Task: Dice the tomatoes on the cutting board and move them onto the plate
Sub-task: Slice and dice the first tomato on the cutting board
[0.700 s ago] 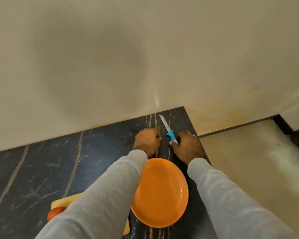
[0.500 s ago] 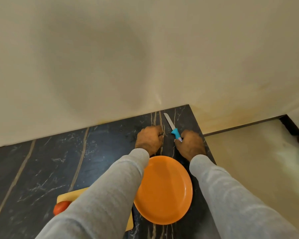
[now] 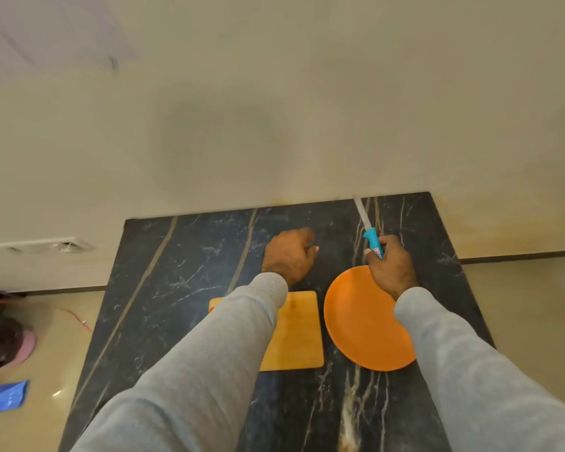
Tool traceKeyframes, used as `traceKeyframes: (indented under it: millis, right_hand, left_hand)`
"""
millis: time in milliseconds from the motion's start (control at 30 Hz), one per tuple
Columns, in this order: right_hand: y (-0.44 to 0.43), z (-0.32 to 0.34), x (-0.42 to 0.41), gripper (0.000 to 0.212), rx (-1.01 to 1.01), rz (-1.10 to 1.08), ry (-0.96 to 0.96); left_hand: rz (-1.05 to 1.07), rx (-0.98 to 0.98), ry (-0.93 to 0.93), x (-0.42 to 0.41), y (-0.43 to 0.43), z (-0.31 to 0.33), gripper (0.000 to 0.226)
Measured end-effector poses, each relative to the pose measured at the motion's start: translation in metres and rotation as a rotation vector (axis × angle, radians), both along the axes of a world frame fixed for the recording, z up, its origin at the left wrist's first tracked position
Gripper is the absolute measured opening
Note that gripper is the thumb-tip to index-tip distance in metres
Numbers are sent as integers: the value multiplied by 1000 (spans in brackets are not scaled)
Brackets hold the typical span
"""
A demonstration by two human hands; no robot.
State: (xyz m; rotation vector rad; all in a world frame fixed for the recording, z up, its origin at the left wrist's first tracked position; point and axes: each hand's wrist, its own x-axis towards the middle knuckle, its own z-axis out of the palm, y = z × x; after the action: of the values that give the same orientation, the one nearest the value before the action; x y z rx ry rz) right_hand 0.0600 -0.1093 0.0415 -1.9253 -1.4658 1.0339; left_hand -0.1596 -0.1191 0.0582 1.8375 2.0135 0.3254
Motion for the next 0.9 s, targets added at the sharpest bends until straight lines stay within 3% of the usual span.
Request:
traceKeyframes:
  millis: [200,400,567,900]
  right_hand:
    - [-78,3,-94,35,-10,64,31]
    - [-141,10,-152,42,-53,166,-121]
    - [-169,10,-170,41,-98,178,-123]
    - [-171,-31,-160,42,-130,176,-111]
  left_hand:
    - [162,-28,-59,-102,-93,-3,21]
    - [210,-20,-46,-167,-157,0,14]
    - [184,-43,-50,-175,-181,-14,28]
    - [-4,56,271,-147,-179,-56,47]
